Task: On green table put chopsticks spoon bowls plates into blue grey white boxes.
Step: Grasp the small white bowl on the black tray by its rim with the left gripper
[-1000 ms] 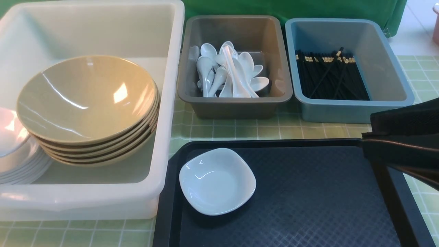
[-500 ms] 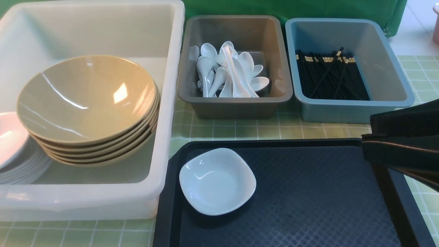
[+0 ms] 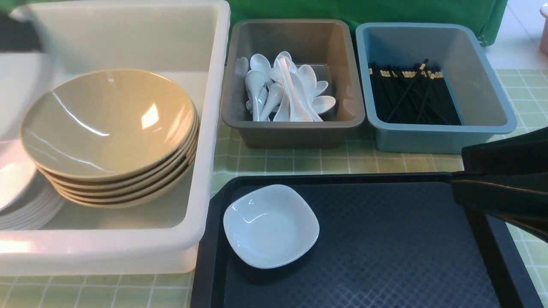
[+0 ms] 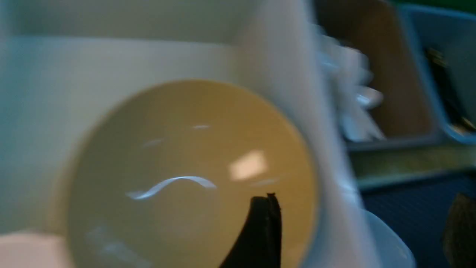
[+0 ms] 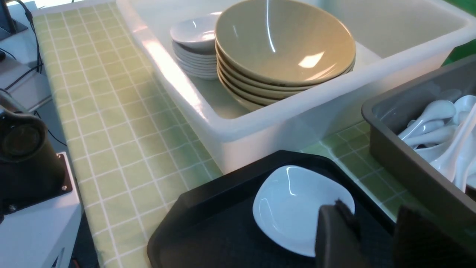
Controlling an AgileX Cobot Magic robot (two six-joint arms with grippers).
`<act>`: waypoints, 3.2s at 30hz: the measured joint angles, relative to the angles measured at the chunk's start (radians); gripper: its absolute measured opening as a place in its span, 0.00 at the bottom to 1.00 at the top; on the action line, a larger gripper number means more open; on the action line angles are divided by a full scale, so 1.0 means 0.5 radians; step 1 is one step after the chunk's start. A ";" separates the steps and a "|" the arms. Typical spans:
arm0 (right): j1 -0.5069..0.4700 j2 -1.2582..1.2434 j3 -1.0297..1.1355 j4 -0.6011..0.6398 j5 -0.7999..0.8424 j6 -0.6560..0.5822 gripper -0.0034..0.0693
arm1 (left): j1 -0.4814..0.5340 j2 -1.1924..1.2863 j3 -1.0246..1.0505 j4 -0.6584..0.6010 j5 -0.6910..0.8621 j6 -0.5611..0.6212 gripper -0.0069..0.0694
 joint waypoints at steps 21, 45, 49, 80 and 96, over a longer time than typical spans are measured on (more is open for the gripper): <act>0.000 0.000 0.000 0.000 0.070 0.004 0.37 | -1.625 1.333 -0.794 0.884 0.185 -0.254 0.77; 0.000 0.000 0.000 0.000 0.076 0.010 0.37 | -1.645 1.867 -1.044 1.152 0.178 -0.164 0.77; 0.000 0.000 0.000 0.000 0.076 0.010 0.37 | -1.645 1.891 -1.044 1.137 0.176 -0.199 0.77; 0.000 0.000 0.000 0.000 0.097 0.012 0.37 | -1.633 1.973 -0.838 0.865 0.194 -0.174 0.18; 0.000 0.000 0.000 -0.002 0.145 0.012 0.37 | -1.204 1.404 -0.823 0.416 0.168 0.028 0.11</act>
